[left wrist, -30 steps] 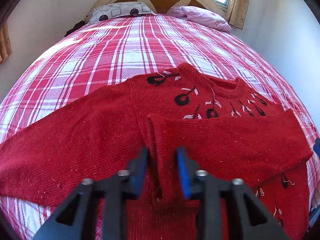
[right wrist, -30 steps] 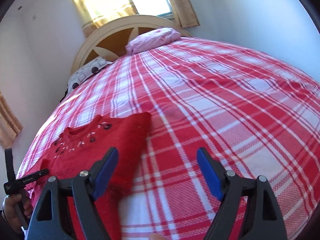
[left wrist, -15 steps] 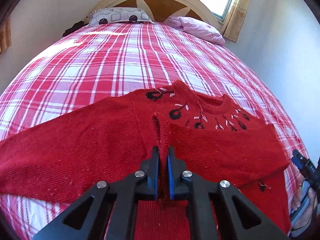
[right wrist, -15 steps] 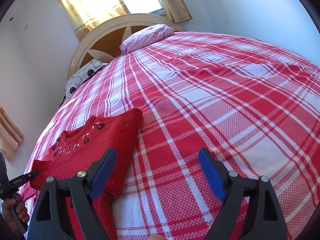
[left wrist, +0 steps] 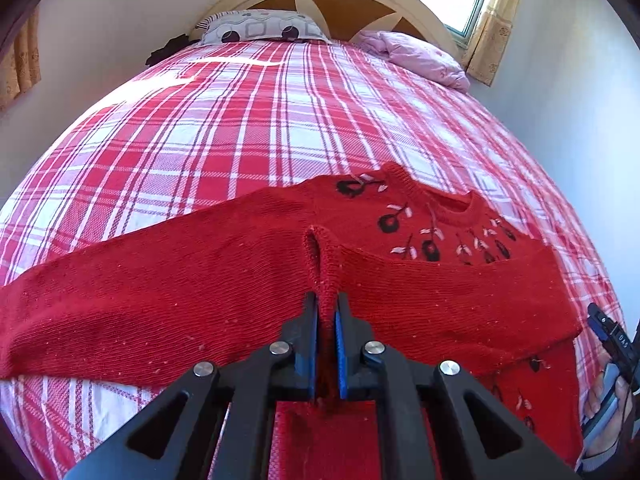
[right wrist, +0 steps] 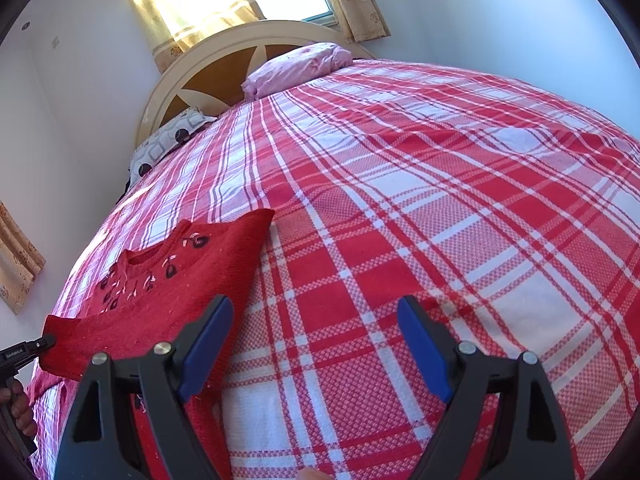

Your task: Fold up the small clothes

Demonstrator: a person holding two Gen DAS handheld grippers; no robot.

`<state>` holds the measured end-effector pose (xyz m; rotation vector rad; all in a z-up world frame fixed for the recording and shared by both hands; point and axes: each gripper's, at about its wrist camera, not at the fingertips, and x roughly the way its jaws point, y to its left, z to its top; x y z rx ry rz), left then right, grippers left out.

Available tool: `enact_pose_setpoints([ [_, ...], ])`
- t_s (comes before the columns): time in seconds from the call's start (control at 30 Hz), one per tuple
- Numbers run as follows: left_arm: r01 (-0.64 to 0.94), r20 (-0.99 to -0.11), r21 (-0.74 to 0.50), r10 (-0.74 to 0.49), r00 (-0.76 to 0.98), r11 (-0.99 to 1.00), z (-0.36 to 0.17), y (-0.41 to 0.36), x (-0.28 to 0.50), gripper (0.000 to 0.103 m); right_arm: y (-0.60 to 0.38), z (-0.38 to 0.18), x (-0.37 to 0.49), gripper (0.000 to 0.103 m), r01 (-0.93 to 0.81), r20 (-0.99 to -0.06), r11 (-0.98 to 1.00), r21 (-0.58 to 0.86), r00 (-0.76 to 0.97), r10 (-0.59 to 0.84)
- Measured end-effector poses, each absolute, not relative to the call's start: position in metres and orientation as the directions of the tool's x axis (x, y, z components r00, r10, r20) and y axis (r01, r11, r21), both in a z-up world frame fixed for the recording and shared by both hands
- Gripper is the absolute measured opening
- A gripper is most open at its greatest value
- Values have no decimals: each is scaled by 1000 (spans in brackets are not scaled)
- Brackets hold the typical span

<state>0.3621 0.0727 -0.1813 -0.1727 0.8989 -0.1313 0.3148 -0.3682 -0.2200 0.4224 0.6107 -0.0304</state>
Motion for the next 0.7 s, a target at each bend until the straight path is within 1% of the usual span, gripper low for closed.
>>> enact_pose_setpoints([
  [0.2,26,-801,-179,-162,576,983,-209,72,368,7,-365,-224,320,88,146,-579,919,366,809,102],
  [0.33,25,-802,-174,-156,576,984,-215,71,365,7,-357,-214,313,88,110,-546,933,341,832,102],
  [0.4,23,-797,-177,-157,583,984,-212,72,362,7,-343,-201,307,88,43,-503,949,311,855,127],
  [0.47,23,-794,-181,-160,587,983,-210,74,361,7,-325,-191,306,88,-51,-480,957,285,857,189],
  [0.63,21,-798,-187,-165,580,982,-214,77,354,7,-275,-188,319,86,-244,-519,945,218,791,324],
  [0.7,18,-798,-188,-163,581,982,-216,79,352,7,-260,-194,325,78,-288,-555,937,200,754,350],
])
